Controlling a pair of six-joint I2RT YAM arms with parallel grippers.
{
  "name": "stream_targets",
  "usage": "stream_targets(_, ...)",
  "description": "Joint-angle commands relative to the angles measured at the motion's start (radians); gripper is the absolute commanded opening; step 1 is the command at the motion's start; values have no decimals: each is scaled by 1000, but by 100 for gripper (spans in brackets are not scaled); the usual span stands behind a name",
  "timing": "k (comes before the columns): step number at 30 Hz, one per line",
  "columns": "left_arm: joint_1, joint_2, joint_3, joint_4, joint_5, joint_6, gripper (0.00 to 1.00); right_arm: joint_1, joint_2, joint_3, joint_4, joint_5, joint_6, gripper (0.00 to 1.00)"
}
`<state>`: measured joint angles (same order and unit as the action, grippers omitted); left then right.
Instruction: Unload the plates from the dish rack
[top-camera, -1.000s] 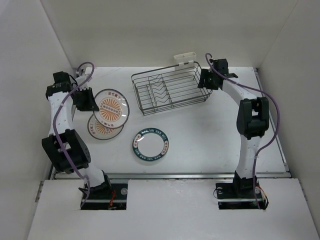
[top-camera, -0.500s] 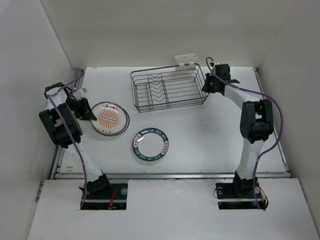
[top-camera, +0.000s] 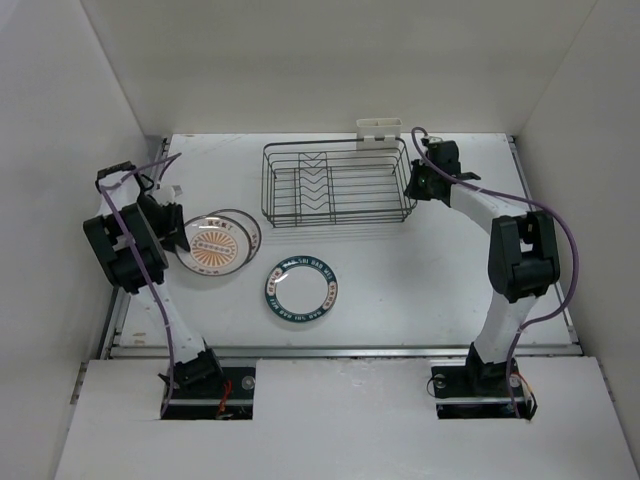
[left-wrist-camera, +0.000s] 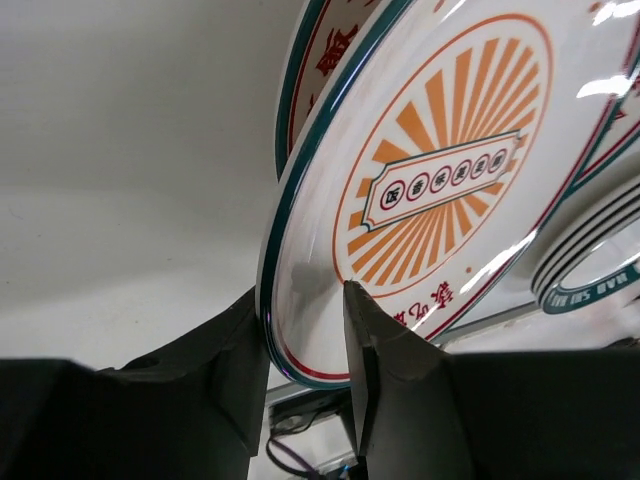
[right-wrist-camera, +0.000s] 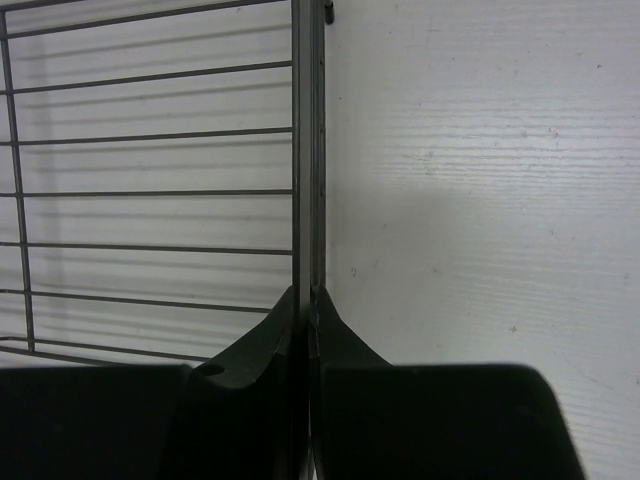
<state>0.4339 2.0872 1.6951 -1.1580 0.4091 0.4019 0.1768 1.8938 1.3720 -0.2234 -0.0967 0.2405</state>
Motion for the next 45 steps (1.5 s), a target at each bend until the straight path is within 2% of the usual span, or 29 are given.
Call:
stream_targets(1, -32, 14, 55, -60, -73, 55, 30, 18, -26, 28, -1, 5, -4, 7)
stream_targets(5, -60, 36, 101, -60, -73, 55, 33, 18, -6, 61, -19, 5, -4, 7)
stream_targets(8, -116, 71, 120, -81, -124, 64, 38, 18, -6, 61, -19, -5, -4, 7)
stream_targets(11, -152, 89, 133, -68, -180, 74, 38, 18, -6, 61, -19, -5, -4, 7)
stream_targets(14, -152, 79, 133, -58, -191, 63, 47, 18, -6, 61, -28, -14, -4, 8)
stream_targets(15, -152, 67, 133, -49, -191, 63, 51, 18, -6, 61, -28, -14, -4, 8)
stream_targets(16, -152, 66, 133, -49, -182, 63, 72, 18, -6, 71, -28, -14, -4, 8)
stream_targets(17, -152, 53, 133, -49, -182, 72, 75, 18, -6, 71, -28, -14, -13, 8)
stream_targets(19, -152, 28, 124, -49, -171, 72, 75, 18, -6, 81, -28, -14, -13, 8)
stream_targets(25, -152, -84, 89, 14, -270, 23, 75, 18, 13, 127, -60, 18, -32, 10)
stream_targets(26, -152, -102, 80, 26, -285, 23, 75, 18, 13, 127, -73, 18, -32, 12)
stream_targets(27, -152, -140, 80, 26, -294, 14, 75, 18, 13, 127, -73, 18, -32, 31)
stream_targets(29, -152, -180, 80, 35, -294, 5, 75, 18, -13, 127, -82, 18, -41, 59)
stream_targets(30, -152, -199, 80, 44, -294, -8, 77, 18, -25, 127, -82, 31, -41, 100)
stream_targets(32, -152, -262, 80, 54, -294, -27, 77, 18, -79, 127, -93, 43, -41, 100)
stream_targets(33, -152, -285, 80, 69, -294, -56, 82, 18, -103, 127, -93, 58, -41, 100)
stream_targets(36, -152, -383, 58, 141, -335, -132, 84, 18, -220, 127, -112, 95, -41, 100)
stream_targets(40, -152, -515, -23, 251, -440, -256, 85, 18, -396, 113, -151, 172, -23, 100)
stream_targets(41, -152, -568, -41, 270, -481, -293, 90, 18, -435, 102, -163, 195, -23, 100)
stream_targets(45, -152, -689, -123, 346, -582, -334, 97, 18, -637, 6, -250, 392, 40, 100)
